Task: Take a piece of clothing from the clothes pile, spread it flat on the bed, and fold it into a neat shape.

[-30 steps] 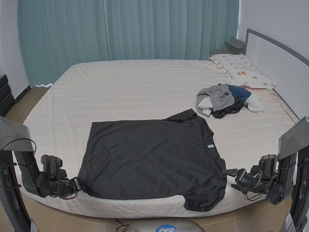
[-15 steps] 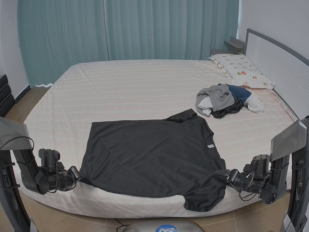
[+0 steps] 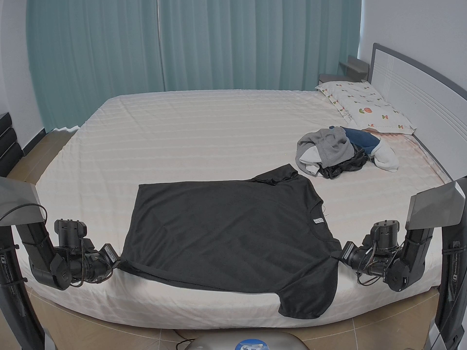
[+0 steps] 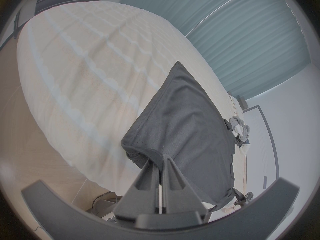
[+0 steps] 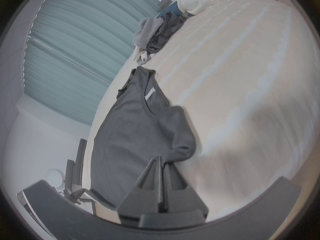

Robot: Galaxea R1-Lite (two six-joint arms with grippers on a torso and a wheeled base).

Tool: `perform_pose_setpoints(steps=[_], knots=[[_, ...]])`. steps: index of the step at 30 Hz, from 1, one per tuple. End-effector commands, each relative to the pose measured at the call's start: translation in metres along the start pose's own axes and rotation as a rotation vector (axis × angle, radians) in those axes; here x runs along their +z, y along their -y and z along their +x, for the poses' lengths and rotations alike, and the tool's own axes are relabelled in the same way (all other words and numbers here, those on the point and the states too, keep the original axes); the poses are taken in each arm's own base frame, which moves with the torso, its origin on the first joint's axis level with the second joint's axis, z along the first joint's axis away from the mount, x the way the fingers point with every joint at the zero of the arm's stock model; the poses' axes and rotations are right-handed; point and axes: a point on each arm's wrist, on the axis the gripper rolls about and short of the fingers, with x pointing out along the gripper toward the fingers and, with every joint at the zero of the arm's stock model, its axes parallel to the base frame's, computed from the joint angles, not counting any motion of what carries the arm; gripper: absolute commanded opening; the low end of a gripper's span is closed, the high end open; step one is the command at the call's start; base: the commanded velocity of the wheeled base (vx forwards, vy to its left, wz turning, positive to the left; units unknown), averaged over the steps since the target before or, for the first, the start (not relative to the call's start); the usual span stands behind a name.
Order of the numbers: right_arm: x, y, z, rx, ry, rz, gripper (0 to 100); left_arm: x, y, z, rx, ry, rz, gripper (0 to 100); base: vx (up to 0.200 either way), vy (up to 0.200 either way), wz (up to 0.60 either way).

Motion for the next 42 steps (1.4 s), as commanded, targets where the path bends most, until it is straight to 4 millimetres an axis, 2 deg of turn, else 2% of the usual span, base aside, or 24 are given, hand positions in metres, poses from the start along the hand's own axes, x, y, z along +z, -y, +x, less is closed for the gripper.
perform_pose_setpoints(steps=[1, 11, 12, 16, 20, 24, 28, 34, 42], knots=[[0.023, -0.009, 0.011, 0.029, 0.08, -0.008, 0, 0.006, -0.002, 0.001, -0.003, 0.016, -0.018, 0, 0.0, 0.0, 0.0], [0.023, -0.01, 0.024, 0.05, 0.085, -0.017, 0, 0.008, -0.001, 0.004, -0.008, 0.021, -0.043, 0, 0.0, 0.0, 0.0], [0.024, -0.01, 0.024, 0.055, 0.091, -0.018, 100, 0.008, -0.002, 0.005, -0.005, 0.018, -0.045, 0, 0.0, 0.0, 0.0], [0.025, -0.01, 0.019, 0.07, 0.106, -0.018, 100, 0.007, -0.003, 0.007, -0.003, 0.014, -0.045, 0, 0.0, 0.0, 0.0], [0.023, -0.003, -0.002, 0.037, 0.093, 0.0, 100, 0.008, -0.003, 0.008, -0.002, 0.015, -0.048, 0, 0.0, 0.0, 0.0], [0.018, 0.001, -0.013, 0.029, 0.062, 0.005, 100, 0.008, -0.003, 0.008, -0.002, 0.015, -0.048, 0, 0.0, 0.0, 0.0], [0.001, 0.006, -0.029, 0.05, -0.009, -0.027, 100, 0.008, -0.003, 0.009, -0.003, 0.016, -0.047, 0, 0.0, 0.0, 0.0], [-0.024, 0.009, -0.019, 0.069, -0.072, -0.103, 100, 0.009, -0.003, 0.009, -0.004, 0.017, -0.047, 0, 0.0, 0.0, 0.0], [-0.031, 0.012, -0.016, 0.065, -0.096, -0.165, 100, 0.009, -0.003, 0.009, -0.005, 0.018, -0.048, 0, 0.0, 0.0, 0.0]])
